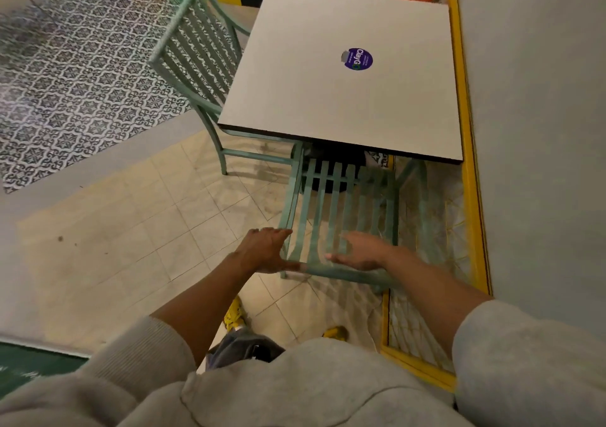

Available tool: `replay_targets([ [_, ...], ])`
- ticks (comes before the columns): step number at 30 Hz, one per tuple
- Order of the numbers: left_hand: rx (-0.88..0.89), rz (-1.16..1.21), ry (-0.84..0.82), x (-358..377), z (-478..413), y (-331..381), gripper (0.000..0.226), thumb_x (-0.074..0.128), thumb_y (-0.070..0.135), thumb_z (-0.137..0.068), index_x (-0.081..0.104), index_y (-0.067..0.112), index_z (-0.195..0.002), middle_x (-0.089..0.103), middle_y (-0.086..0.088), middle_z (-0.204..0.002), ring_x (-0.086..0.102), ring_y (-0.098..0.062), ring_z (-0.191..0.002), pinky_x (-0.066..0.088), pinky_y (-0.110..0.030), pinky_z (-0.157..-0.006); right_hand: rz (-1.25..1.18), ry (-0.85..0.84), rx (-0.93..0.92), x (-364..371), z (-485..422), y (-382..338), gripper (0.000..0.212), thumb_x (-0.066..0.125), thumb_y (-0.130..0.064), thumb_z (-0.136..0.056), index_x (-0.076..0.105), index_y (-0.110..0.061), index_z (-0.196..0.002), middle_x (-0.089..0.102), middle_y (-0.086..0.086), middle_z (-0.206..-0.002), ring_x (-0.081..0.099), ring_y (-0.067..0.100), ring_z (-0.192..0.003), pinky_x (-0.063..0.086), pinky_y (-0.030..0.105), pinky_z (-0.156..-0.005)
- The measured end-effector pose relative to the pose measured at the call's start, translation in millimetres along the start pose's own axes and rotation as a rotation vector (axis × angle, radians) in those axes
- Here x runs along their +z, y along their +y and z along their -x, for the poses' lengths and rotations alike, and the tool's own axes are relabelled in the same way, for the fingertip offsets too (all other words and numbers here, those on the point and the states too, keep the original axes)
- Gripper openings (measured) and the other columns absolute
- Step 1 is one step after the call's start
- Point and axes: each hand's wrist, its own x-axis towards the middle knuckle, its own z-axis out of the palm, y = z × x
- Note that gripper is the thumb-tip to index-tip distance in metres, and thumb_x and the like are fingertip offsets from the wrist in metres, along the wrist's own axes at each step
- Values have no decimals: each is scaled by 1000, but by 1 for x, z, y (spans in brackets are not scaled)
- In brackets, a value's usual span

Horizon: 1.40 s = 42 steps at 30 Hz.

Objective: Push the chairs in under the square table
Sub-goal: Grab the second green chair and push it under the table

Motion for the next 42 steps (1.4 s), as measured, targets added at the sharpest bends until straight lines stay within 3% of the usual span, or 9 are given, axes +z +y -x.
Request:
replay_targets([
  [3,-36,7,-5,-15,9,-42,109,60,87,-84,30,25,-168,47,-1,-166,46,-26,-149,40,-51,-120,44,25,-26,-8,-18,-46,97,50,-77,-101,25,-16,-172,26,10,-178,28,31,-164,25,48,-131],
  [9,-100,24,56,-55,29,-153,120,49,99,-77,28,25,-169,40,-3,-171,39,-30,-155,32,-54,-124,119,95,-17,-34,-59,-147,97,48,-78,-101,28,-15,-172,29,8,-178,31,29,-162,31,48,-130],
  [18,-176,-12,110,-113,64,-329,115,46,98,-80,32,25,-167,43,-2,-169,42,-30,-153,35,-52,-122,238,103,-73,-79,-146,-315,98,49,-81,-98,30,-19,-171,38,10,-173,39,34,-157,37,51,-126],
  [24,-197,-57,100,-149,71,-406,116,46,98,-78,34,24,-167,46,-3,-167,46,-29,-151,39,-51,-120,285,116,-79,-117,-195,-389,102,44,-84,-97,27,-17,-172,31,9,-177,34,33,-161,33,52,-129],
  [30,-170,-87,170,-214,25,-466,113,49,96,-80,36,24,-165,49,-3,-165,47,-30,-149,37,-51,-119,281,160,-90,-167,-262,-433,101,49,-83,-96,32,-16,-170,35,9,-175,38,33,-158,38,50,-126],
  [36,-164,-145,140,-278,-49,-532,114,50,96,-79,35,23,-165,49,-4,-164,46,-30,-150,36,-52,-122,229,173,-97,-228,-353,-463,96,53,-81,-96,44,-14,-164,46,11,-168,48,34,-151,45,47,-119],
  [42,-145,-200,81,-391,-153,-589,115,52,95,-80,33,21,-167,47,-5,-166,45,-29,-150,34,-51,-122,84,140,-49,-326,-443,-471,79,57,-77,-97,59,-16,-148,64,14,-148,62,35,-131,54,43,-106],
])
